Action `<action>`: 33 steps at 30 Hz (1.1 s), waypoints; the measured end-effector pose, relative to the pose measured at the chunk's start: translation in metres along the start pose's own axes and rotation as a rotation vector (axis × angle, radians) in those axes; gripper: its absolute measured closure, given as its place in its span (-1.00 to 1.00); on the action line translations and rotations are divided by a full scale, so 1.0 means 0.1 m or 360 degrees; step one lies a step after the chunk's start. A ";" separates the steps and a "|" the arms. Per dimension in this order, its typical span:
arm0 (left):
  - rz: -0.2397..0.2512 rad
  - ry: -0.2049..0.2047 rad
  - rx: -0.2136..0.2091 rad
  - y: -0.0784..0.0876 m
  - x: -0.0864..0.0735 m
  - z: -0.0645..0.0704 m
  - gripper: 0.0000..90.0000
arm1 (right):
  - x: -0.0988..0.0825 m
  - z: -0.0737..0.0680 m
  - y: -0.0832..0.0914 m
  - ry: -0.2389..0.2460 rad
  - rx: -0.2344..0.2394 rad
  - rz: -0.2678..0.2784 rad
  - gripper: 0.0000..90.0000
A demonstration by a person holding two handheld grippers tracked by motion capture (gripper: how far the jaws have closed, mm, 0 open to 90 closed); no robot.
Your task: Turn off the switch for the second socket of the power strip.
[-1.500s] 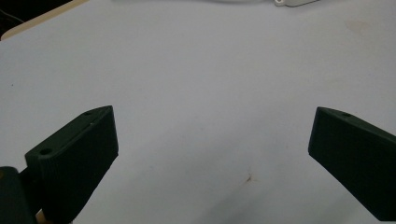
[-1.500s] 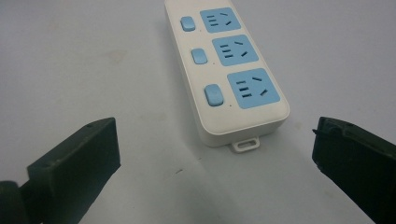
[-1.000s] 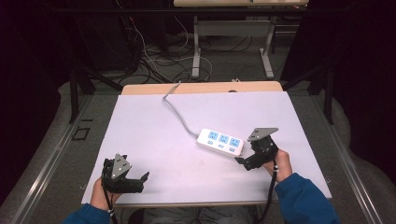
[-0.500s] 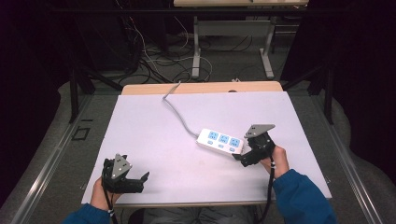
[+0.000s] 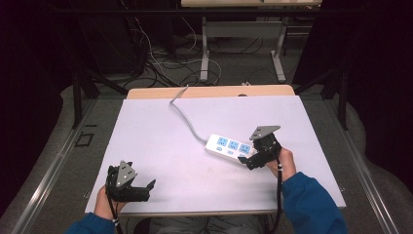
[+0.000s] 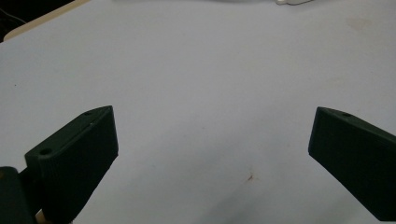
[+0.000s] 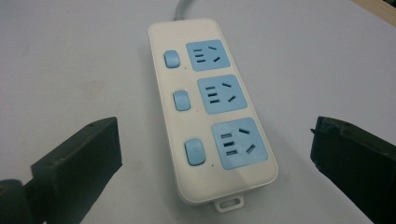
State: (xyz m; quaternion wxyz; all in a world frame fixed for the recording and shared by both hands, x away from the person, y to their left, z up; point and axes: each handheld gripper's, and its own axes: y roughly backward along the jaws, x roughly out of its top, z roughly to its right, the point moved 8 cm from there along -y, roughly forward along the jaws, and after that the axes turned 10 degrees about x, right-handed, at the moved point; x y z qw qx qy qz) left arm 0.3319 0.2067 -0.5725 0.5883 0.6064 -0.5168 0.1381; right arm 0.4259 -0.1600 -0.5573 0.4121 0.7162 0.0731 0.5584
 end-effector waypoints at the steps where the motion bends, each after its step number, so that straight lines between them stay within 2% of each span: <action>1: 0.0000 0.0001 0.0000 0.00 0.00 0.00 -0.97 | 0.00 0.00 0.00 -0.0010 -0.0004 -0.0019 -0.97; 3: 0.0000 0.0000 0.0000 0.00 0.00 0.00 -0.97 | 0.00 0.01 -0.01 -0.0009 -0.0002 -0.0052 -0.97; 7: -0.0002 0.0005 0.0000 0.00 0.00 0.00 -0.97 | 0.04 0.04 -0.06 -0.0020 0.0000 -0.0017 -0.97; 10: -0.0002 0.0001 -0.0002 0.00 0.00 0.00 -0.97 | 0.06 0.05 -0.08 -0.0019 -0.0010 -0.0023 -0.97; 15: -0.0009 -0.0002 -0.0007 0.00 0.00 0.01 -0.97 | 0.08 0.04 -0.12 -0.0008 0.0011 -0.0034 -0.97; 16: -0.0008 -0.0002 -0.0007 0.00 0.00 0.01 -0.97 | 0.08 0.02 -0.12 -0.0013 0.0034 -0.0055 -0.97; 19: -0.0002 -0.0001 -0.0003 0.00 0.00 0.01 -0.97 | 0.12 0.03 -0.15 -0.0006 0.0025 -0.0021 -0.97; 20: 0.0002 -0.0006 0.0001 -0.01 0.00 0.00 -0.97 | 0.12 0.03 -0.14 -0.0003 0.0030 -0.0042 -0.97; 23: 0.0003 -0.0011 0.0008 -0.01 0.00 0.00 -0.97 | 0.14 0.03 -0.16 -0.0016 0.0040 -0.0022 -0.97; 24: 0.0001 -0.0007 0.0000 -0.01 0.00 0.00 -0.97 | 0.17 0.03 -0.17 0.0001 0.0038 0.0010 -0.97; 25: 0.0002 -0.0007 0.0003 -0.01 0.00 0.00 -0.97 | 0.16 0.03 -0.16 -0.0014 0.0026 -0.0018 -0.97; 27: 0.0000 -0.0007 0.0001 -0.01 0.00 0.00 -0.97 | 0.18 0.05 -0.18 0.0006 0.0033 -0.0008 -0.97; 28: 0.0000 -0.0008 0.0002 -0.01 0.00 0.00 -0.97 | 0.18 0.03 -0.18 -0.0024 0.0041 -0.0024 -0.97; 30: 0.0001 -0.0009 0.0002 -0.01 0.00 0.00 -0.97 | 0.21 0.05 -0.20 -0.0016 0.0025 0.0005 -0.97; 33: 0.0000 -0.0010 0.0002 -0.01 0.00 0.00 -0.97 | 0.22 0.04 -0.22 -0.0021 0.0043 -0.0001 -0.97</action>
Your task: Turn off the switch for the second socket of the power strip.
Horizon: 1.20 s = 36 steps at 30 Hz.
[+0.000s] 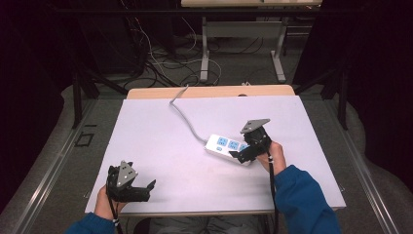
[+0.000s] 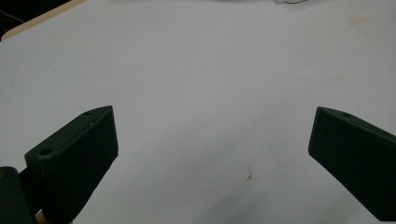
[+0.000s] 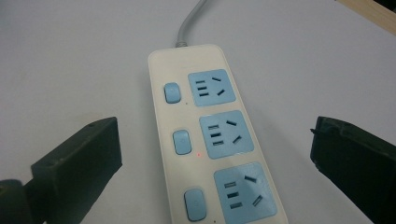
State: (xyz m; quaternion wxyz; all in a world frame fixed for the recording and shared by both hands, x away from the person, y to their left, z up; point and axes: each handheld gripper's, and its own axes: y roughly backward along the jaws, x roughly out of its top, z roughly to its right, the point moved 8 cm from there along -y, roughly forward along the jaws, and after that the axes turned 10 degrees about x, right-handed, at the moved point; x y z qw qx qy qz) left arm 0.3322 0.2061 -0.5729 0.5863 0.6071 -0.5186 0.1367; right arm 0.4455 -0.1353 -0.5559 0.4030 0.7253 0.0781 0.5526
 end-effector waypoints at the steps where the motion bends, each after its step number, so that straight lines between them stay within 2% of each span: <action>1: -0.0001 -0.0003 -0.0002 0.00 0.00 0.00 -0.97 | 0.00 0.00 0.00 0.0000 0.0000 0.0000 -0.97; 3: -0.0005 -0.0005 -0.0003 0.00 0.00 0.00 -0.97 | 0.01 0.00 -0.01 0.0002 0.0004 -0.0012 -0.97; 6: -0.0006 -0.0008 -0.0001 0.00 0.00 0.00 -0.97 | 0.04 0.00 -0.06 0.0008 0.0013 0.0027 -0.97; 8: -0.0006 -0.0009 -0.0002 0.00 0.00 0.00 -0.97 | 0.04 0.00 -0.06 0.0000 -0.0001 0.0003 -0.97; 9: -0.0004 -0.0009 -0.0001 0.00 0.00 0.00 -0.97 | 0.04 0.00 -0.07 0.0016 0.0024 -0.0009 -0.97; 17: -0.0007 -0.0010 -0.0002 0.00 0.00 0.00 -0.97 | 0.09 0.02 -0.14 0.0017 0.0009 0.0008 -0.98; 19: -0.0007 -0.0009 -0.0002 0.00 0.00 0.00 -0.97 | 0.08 0.01 -0.14 0.0011 0.0036 -0.0020 -0.98; 21: -0.0013 -0.0014 -0.0003 0.00 -0.01 0.00 -0.97 | 0.11 0.04 -0.16 0.0014 0.0006 0.0011 -0.99; 28: -0.0001 -0.0007 -0.0003 0.00 0.00 0.00 -0.98 | 0.13 0.04 -0.20 0.0013 0.0020 0.0025 -1.00; 29: -0.0005 -0.0012 -0.0005 0.00 -0.01 0.00 -0.98 | 0.13 0.04 -0.20 0.0008 0.0041 0.0018 -1.00; 31: -0.0003 -0.0013 -0.0007 0.00 0.00 0.00 -0.98 | 0.13 0.04 -0.20 -0.0008 0.0021 0.0025 -1.00; 33: -0.0003 -0.0028 0.0011 0.00 0.00 -0.01 -0.98 | 0.12 0.05 -0.19 0.0008 0.0037 0.0008 -1.00; 34: -0.0002 -0.0022 0.0008 0.00 0.00 -0.01 -0.98 | 0.13 0.05 -0.20 0.0009 0.0039 0.0037 -1.00; 36: -0.0005 -0.0014 -0.0002 0.00 0.00 0.00 -0.98 | 0.13 0.05 -0.20 0.0021 0.0058 0.0038 -1.00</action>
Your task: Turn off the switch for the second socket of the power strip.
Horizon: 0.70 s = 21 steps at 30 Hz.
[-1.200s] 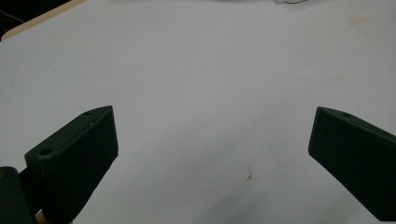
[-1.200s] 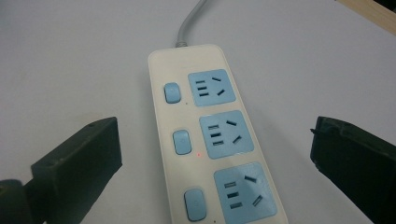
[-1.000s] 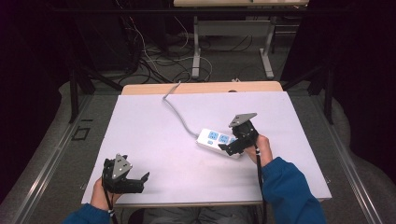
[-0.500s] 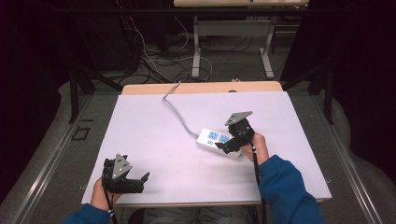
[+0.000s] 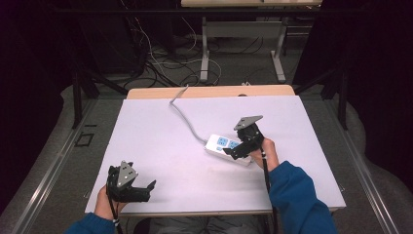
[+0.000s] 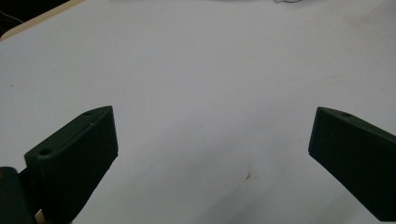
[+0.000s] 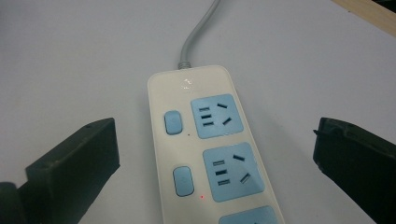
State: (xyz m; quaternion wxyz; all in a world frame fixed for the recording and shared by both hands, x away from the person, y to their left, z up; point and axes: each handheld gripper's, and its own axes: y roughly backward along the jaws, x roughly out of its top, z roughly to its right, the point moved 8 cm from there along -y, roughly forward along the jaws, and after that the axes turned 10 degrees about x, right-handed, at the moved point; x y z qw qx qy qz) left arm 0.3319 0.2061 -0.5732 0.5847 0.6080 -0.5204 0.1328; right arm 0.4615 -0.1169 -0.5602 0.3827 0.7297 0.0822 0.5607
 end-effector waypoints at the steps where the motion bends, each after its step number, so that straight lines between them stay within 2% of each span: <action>1: 0.0001 0.0000 0.0000 0.00 0.00 0.00 -0.98 | 0.00 -0.01 0.00 -0.0026 -0.0001 0.0004 -1.00; 7: 0.0002 0.0004 -0.0001 0.00 0.00 0.00 -0.98 | -0.01 -0.03 0.01 -0.0031 0.0025 -0.0010 -0.94; 8: 0.0001 0.0004 -0.0001 0.00 0.00 0.00 -0.98 | -0.01 -0.04 0.01 -0.0041 0.0033 -0.0001 -0.92; 10: 0.0001 0.0004 -0.0002 0.00 0.00 0.00 -0.98 | 0.01 -0.03 0.00 -0.0009 0.0035 0.0029 -0.86; 11: 0.0002 0.0006 -0.0001 0.00 0.00 0.00 -0.98 | 0.01 -0.03 0.01 -0.0023 0.0020 0.0041 -0.79; 14: 0.0002 0.0006 -0.0004 0.00 0.00 0.00 -0.98 | 0.01 -0.03 0.03 -0.0044 0.0019 0.0040 -0.51; 16: 0.0003 0.0004 -0.0001 0.00 0.00 0.00 -0.98 | 0.02 -0.02 0.03 -0.0046 -0.0001 0.0074 -0.12; 19: 0.0004 0.0000 -0.0003 0.01 0.00 0.00 -0.98 | 0.01 -0.03 0.05 -0.0063 0.0002 0.0054 0.31; 21: 0.0005 0.0002 -0.0001 0.01 0.00 0.00 -0.97 | 0.02 -0.02 0.05 -0.0053 -0.0038 0.0085 0.60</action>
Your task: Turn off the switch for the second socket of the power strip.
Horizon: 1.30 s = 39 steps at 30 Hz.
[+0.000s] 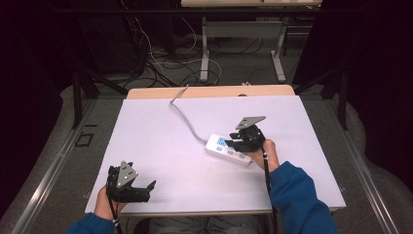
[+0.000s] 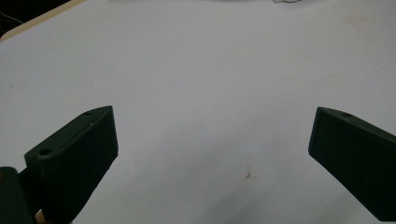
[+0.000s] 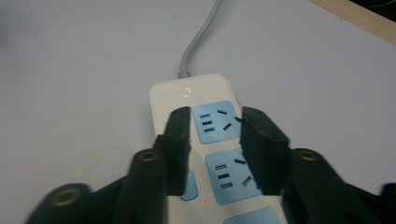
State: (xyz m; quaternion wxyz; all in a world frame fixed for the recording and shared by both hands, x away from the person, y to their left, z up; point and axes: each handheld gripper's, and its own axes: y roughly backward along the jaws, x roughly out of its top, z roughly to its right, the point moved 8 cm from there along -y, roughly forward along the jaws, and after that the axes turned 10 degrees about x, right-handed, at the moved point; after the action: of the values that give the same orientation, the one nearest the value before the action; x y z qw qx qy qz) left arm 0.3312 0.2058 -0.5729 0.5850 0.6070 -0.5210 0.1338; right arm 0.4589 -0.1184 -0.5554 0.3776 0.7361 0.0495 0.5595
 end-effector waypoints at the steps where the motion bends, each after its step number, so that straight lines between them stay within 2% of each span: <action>1: 0.0000 -0.0004 0.0003 0.00 0.00 0.00 -0.97 | 0.00 0.00 0.00 0.0000 0.0000 0.0000 0.60; 3: 0.0000 -0.0002 0.0002 0.00 0.00 0.00 -0.97 | 0.02 -0.02 0.02 0.0002 -0.0012 0.0021 0.94; 4: -0.0001 -0.0004 -0.0001 0.00 0.00 0.00 -0.97 | 0.02 -0.02 0.03 0.0002 -0.0014 0.0033 1.00; 12: -0.0004 0.0000 -0.0004 0.00 0.00 0.00 -0.97 | 0.03 -0.06 0.02 0.0015 -0.0012 0.0019 1.00; 13: -0.0006 -0.0002 -0.0004 0.00 0.00 0.00 -0.97 | 0.02 -0.08 0.02 0.0017 0.0005 -0.0005 1.00; 14: 0.0000 -0.0018 0.0005 0.00 0.00 -0.01 -0.97 | 0.02 -0.08 0.01 0.0024 0.0000 0.0009 1.00; 20: -0.0006 -0.0002 -0.0005 0.00 0.00 0.00 -0.97 | -0.03 -0.12 -0.04 0.0020 0.0020 -0.0065 1.00; 22: -0.0005 -0.0015 0.0003 0.00 0.00 -0.01 -0.97 | -0.06 -0.13 -0.06 0.0040 0.0040 -0.0102 1.00; 23: -0.0009 -0.0001 -0.0006 0.00 -0.01 0.00 -0.97 | -0.07 -0.13 -0.08 0.0049 0.0050 -0.0131 1.00; 25: -0.0009 -0.0002 -0.0005 0.00 0.00 0.00 -0.97 | -0.09 -0.13 -0.10 0.0058 0.0036 -0.0139 1.00; 27: -0.0006 -0.0011 0.0000 0.00 0.00 0.00 -0.97 | -0.11 -0.15 -0.10 0.0053 0.0054 -0.0185 1.00; 28: -0.0011 -0.0001 -0.0007 0.00 -0.01 0.01 -0.97 | -0.11 -0.15 -0.10 0.0051 0.0067 -0.0184 1.00; 29: -0.0011 -0.0001 -0.0007 0.00 -0.01 0.01 -0.97 | -0.11 -0.14 -0.11 0.0055 0.0045 -0.0183 1.00; 34: -0.0011 0.0000 -0.0006 0.00 -0.01 0.00 -0.97 | -0.16 -0.14 -0.13 0.0069 0.0068 -0.0247 1.00; 35: -0.0012 0.0000 -0.0007 0.00 -0.01 0.00 -0.97 | -0.17 -0.14 -0.13 0.0042 0.0046 -0.0253 1.00; 39: -0.0008 -0.0008 -0.0005 0.00 0.00 0.00 -0.97 | -0.19 -0.13 -0.15 0.0049 0.0058 -0.0259 1.00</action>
State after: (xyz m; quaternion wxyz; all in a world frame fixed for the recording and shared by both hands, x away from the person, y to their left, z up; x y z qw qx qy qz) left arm 0.3312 0.2061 -0.5734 0.5849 0.6078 -0.5211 0.1299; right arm 0.4460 -0.1108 -0.5781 0.4077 0.7277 0.1250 0.5372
